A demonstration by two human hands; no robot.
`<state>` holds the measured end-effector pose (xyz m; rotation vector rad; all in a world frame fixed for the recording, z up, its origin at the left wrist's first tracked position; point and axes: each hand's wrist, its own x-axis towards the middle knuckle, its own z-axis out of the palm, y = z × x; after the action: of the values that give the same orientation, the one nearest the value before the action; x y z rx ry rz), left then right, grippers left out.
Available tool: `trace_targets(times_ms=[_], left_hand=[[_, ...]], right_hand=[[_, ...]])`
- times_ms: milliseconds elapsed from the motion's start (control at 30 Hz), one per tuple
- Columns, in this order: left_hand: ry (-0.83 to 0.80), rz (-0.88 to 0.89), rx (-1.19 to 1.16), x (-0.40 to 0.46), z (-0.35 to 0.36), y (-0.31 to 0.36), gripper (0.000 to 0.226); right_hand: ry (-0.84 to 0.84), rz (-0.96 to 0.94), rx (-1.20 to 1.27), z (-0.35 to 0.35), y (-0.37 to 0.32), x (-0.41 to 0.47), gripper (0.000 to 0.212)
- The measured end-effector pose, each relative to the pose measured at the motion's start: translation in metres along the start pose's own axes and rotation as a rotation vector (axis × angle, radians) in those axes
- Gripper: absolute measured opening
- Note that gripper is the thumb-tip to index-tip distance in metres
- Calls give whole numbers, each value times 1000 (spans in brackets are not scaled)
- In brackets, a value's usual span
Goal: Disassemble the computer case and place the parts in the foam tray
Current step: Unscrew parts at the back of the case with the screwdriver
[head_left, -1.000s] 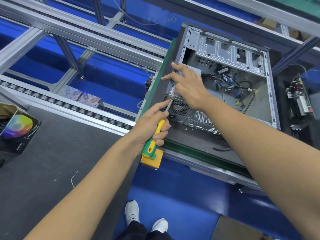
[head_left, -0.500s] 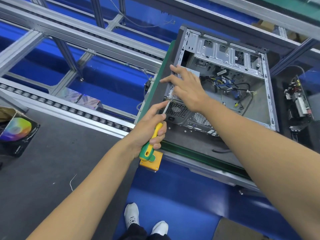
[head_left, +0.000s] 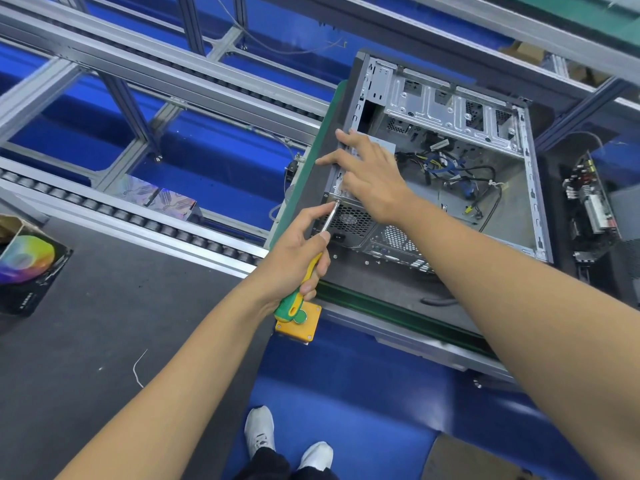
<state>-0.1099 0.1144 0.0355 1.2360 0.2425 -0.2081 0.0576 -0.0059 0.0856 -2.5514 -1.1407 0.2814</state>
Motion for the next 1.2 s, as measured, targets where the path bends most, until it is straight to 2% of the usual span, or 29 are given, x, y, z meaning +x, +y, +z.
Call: trace_targets(times_ms=[300, 400, 567, 800, 1000, 1133, 1200], left_hand=[[109, 109, 146, 1, 6, -9, 42], [108, 83, 39, 2, 9, -13, 38], [-21, -15, -339, 3, 16, -17, 34], [-48, -13, -411, 1, 20, -17, 34], [292, 188, 85, 3, 33, -24, 37], [436, 271, 402, 6, 37, -30, 42], [458, 276, 465, 8, 37, -32, 42]], right_hand=[[6, -5, 17, 2, 3, 2, 55], [12, -8, 15, 3, 6, 3, 55], [12, -8, 19, 5, 6, 4, 55], [11, -4, 28, 3, 5, 3, 56], [3, -2, 40, 3, 4, 2, 56], [4, 2, 40, 4, 4, 3, 58], [6, 1, 48, 3, 4, 2, 58]])
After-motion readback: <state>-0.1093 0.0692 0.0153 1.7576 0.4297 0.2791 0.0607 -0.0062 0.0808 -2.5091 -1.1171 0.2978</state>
